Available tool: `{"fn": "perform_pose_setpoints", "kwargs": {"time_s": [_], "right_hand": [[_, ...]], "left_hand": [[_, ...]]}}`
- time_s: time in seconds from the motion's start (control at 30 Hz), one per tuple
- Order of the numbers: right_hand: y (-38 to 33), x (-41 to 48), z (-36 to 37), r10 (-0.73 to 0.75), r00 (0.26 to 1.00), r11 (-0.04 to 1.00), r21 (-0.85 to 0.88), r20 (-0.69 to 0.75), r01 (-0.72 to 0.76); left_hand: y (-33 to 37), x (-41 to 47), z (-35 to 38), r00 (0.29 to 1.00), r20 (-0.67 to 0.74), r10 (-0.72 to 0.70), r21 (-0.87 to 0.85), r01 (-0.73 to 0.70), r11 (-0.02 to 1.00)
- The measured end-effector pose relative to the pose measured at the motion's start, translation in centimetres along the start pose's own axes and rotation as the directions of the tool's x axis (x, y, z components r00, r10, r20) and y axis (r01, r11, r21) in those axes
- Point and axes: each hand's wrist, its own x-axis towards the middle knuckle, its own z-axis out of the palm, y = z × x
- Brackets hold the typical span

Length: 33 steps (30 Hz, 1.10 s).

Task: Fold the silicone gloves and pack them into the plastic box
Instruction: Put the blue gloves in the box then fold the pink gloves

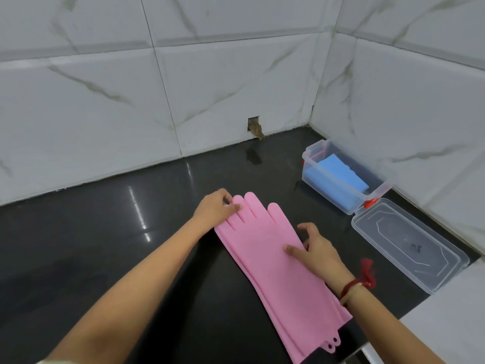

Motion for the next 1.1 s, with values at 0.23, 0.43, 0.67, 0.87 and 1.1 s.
{"fn": "perform_pose_setpoints", "kwargs": {"time_s": [0.23, 0.43, 0.67, 0.87, 1.1], "right_hand": [[-0.4, -7.5, 0.6, -0.405, 0.901, 0.826, -0.485, -0.156, 0.287], [-1.1, -9.4, 5.1, -0.379, 0.916, 0.671, -0.643, 0.129, 0.368], [-0.1, -9.8, 4.5, -0.483, 0.876, 0.77, -0.468, 0.018, 0.434], [0.5, -10.2, 5.4, -0.404, 0.913, 0.879, -0.253, 0.054, 0.404], [-0.2, -8.8, 6.9, -0.462, 0.885, 0.813, -0.368, 0.067, 0.452]], "left_hand": [[-1.7, -6.4, 0.7, 0.974, -0.22, 0.058, -0.035, -0.068, 0.997], [-2.1, -6.7, 1.9, 0.971, -0.23, -0.066, -0.032, 0.06, 0.998], [-2.5, -5.7, 1.9, 0.977, -0.192, -0.09, -0.236, 0.043, 0.971], [-3.1, -5.5, 1.4, 0.978, -0.174, -0.113, -0.313, 0.054, 0.948], [-2.0, -3.9, 0.3, 0.971, -0.231, -0.056, -0.177, 0.015, 0.984]]}}
